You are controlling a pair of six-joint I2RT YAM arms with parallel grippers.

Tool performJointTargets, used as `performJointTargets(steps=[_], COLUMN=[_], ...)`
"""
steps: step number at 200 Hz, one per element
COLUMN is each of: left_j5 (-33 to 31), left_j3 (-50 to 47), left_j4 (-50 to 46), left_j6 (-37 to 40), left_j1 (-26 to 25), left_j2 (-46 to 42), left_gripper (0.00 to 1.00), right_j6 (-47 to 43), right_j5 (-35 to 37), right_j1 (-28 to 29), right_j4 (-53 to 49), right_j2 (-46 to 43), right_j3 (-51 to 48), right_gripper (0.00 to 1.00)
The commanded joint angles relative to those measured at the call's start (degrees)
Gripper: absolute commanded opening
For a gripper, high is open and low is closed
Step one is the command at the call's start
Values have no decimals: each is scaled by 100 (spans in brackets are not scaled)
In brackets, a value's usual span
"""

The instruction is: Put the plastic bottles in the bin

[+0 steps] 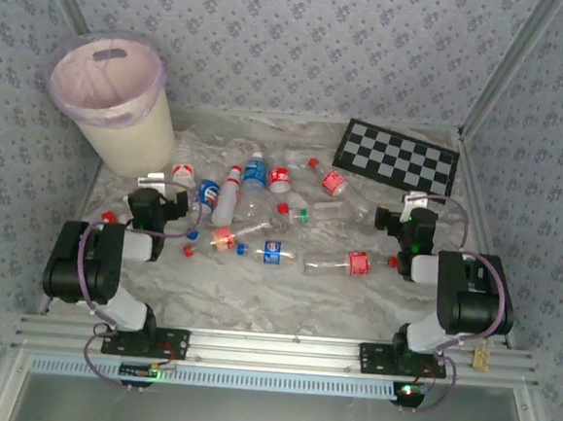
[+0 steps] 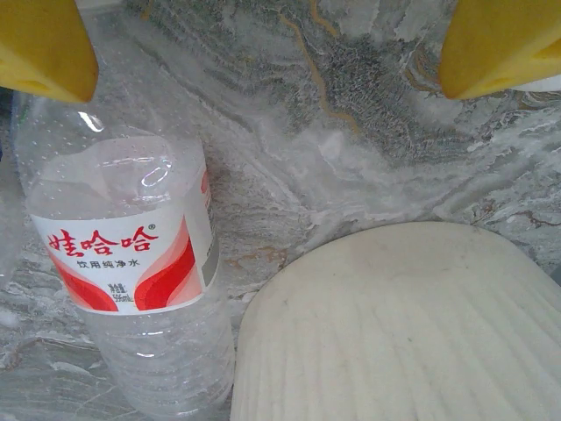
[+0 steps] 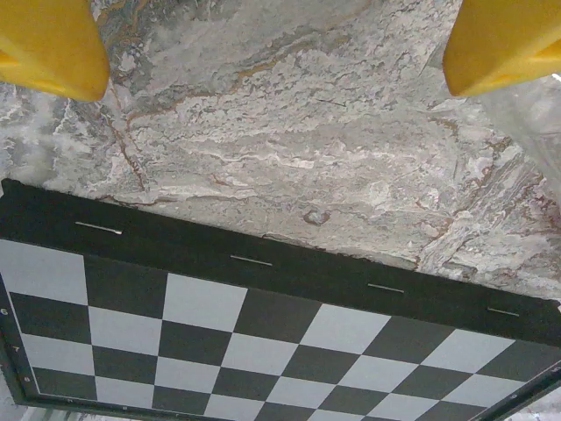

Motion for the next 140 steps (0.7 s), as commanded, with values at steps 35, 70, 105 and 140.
performJointTargets(steps=[35, 70, 105, 140], left_j5=[67, 75, 138, 220], left_j3=[112, 120, 129, 129], left_j4=[101, 100, 70, 57], left_j6=[57, 54, 37, 26], left_j1=[4, 11, 33, 63], left_j2=[-63, -64, -64, -72], left_gripper=[100, 100, 100, 100], right_j6=[-66, -66, -63, -49], right_j5=[-56, -52, -74, -108], right_j1=[-29, -22, -39, -57], right_j4=[1, 4, -7, -34], right_j2=[-14, -14, -14, -14], right_j3=[107, 99, 107, 115], right_gripper=[100, 100, 100, 100])
